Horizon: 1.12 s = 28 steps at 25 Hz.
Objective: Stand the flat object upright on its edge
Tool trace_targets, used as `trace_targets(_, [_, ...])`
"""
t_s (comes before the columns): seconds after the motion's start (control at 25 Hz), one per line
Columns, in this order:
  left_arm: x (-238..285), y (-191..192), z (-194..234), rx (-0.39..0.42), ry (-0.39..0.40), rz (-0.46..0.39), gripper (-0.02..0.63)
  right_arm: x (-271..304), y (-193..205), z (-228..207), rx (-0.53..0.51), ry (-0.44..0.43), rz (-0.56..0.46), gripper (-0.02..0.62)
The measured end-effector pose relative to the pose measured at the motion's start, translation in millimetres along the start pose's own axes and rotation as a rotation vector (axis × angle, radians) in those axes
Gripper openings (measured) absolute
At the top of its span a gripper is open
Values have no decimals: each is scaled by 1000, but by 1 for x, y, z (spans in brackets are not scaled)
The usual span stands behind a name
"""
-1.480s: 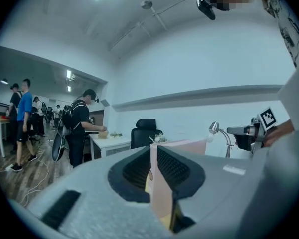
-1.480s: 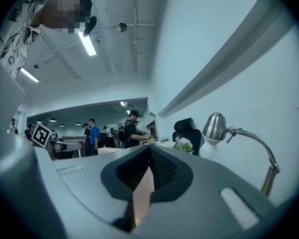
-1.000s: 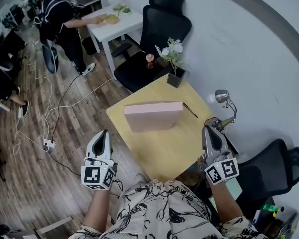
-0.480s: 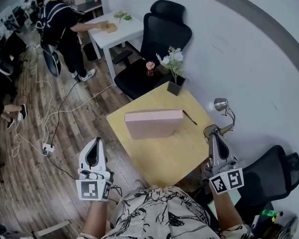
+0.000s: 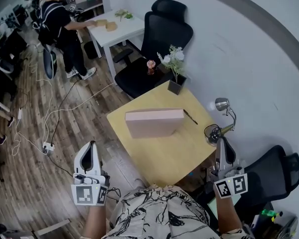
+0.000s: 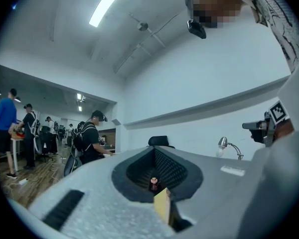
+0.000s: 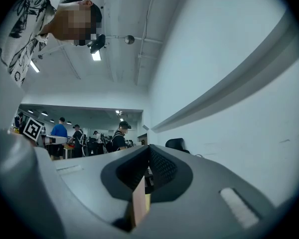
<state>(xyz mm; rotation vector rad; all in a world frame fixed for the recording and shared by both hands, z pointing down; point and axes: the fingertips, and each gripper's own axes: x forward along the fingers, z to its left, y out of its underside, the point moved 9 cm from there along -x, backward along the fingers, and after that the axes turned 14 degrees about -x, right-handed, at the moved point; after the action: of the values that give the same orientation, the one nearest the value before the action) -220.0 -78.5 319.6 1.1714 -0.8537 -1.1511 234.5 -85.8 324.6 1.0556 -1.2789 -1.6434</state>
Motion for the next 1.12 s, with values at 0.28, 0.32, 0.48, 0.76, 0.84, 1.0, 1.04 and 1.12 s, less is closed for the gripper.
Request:
trace_targets(0.28, [-1, 3, 6, -11, -24, -2, 2, -4, -2, -5, -54, 17, -22, 3])
trace_targets(0.32, [-2, 3, 7, -11, -24, -3, 2, -4, -1, -4, -56, 17, -20, 3])
trace_targets(0.48, [-2, 5, 7, -17, -28, -2, 2, -2, 3, -3, -45, 24, 6, 3])
trace_targets(0.76, [1, 6, 5, -24, -19, 3, 2, 1, 2, -1, -42, 26, -1, 3])
trace_targets(0.84, [1, 6, 5, -24, -18, 8, 2, 1, 3, 0, -39, 23, 3, 3])
trace_targets(1.0, [1, 6, 7, -21, -21, 12, 2, 0, 5, 2, -40, 19, 11, 2])
trace_targets(1.04, [1, 6, 7, -21, -19, 11, 2, 0, 5, 3, -43, 17, 11, 2])
trace_targets(1.12, [1, 7, 7, -17, -14, 13, 2, 0, 5, 4, -41, 15, 9, 2])
